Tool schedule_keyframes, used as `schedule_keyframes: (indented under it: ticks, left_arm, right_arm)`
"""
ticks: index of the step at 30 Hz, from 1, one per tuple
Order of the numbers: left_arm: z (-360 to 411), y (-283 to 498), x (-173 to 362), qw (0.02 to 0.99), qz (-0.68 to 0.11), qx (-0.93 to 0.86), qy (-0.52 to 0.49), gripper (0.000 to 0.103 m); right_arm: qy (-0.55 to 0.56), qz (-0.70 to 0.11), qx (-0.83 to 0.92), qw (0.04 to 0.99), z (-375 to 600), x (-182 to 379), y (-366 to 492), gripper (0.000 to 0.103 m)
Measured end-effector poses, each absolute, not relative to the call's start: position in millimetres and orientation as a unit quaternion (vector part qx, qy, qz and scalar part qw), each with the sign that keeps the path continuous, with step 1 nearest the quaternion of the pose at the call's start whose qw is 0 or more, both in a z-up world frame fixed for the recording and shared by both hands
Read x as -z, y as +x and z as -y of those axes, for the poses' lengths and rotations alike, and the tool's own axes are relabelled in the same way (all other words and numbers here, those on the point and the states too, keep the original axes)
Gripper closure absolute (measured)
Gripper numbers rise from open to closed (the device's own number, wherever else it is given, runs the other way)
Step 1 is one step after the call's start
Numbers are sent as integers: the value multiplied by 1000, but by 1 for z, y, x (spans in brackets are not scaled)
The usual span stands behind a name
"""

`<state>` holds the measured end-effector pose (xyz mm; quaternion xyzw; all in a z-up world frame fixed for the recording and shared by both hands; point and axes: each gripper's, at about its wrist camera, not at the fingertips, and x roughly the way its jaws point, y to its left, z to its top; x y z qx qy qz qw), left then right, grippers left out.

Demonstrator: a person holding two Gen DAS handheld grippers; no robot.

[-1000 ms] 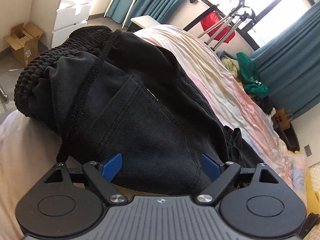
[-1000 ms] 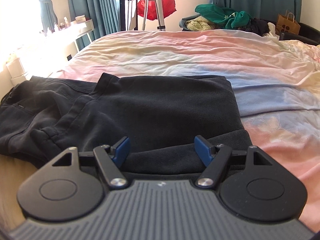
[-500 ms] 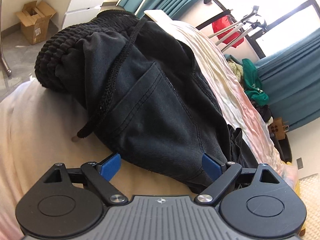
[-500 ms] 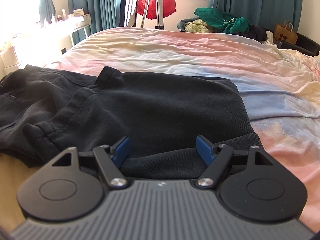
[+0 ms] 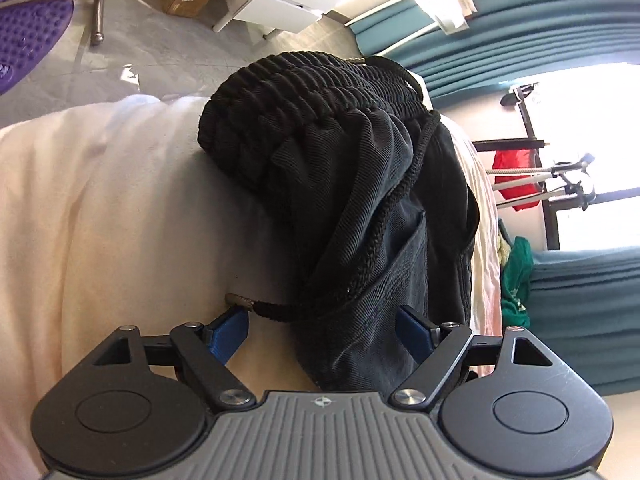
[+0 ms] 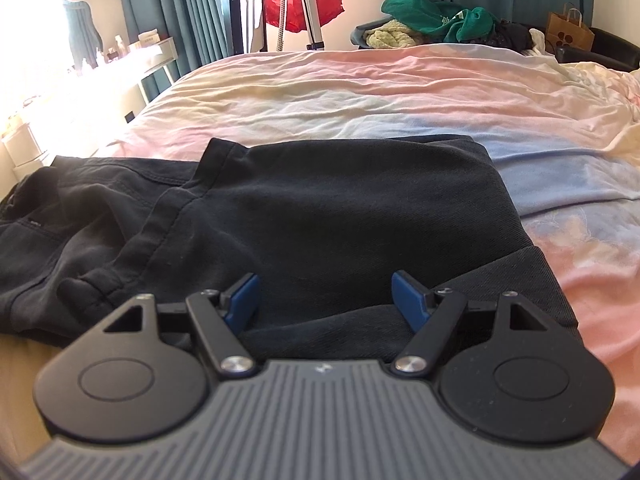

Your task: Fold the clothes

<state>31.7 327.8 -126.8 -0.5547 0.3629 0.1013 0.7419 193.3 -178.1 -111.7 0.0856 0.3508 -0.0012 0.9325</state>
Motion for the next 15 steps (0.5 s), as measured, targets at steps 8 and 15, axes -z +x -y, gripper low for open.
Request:
schedule_keyframes:
  ticks: [8, 15]
  left_arm:
    - [-336, 54, 129, 765, -322, -125, -544, 36]
    - [-325, 76, 123, 798, -304, -144, -500, 62]
  right_arm:
    - [92, -349, 5, 933, 180, 111, 193, 30]
    - [51, -358, 3, 932, 172, 115, 196, 29]
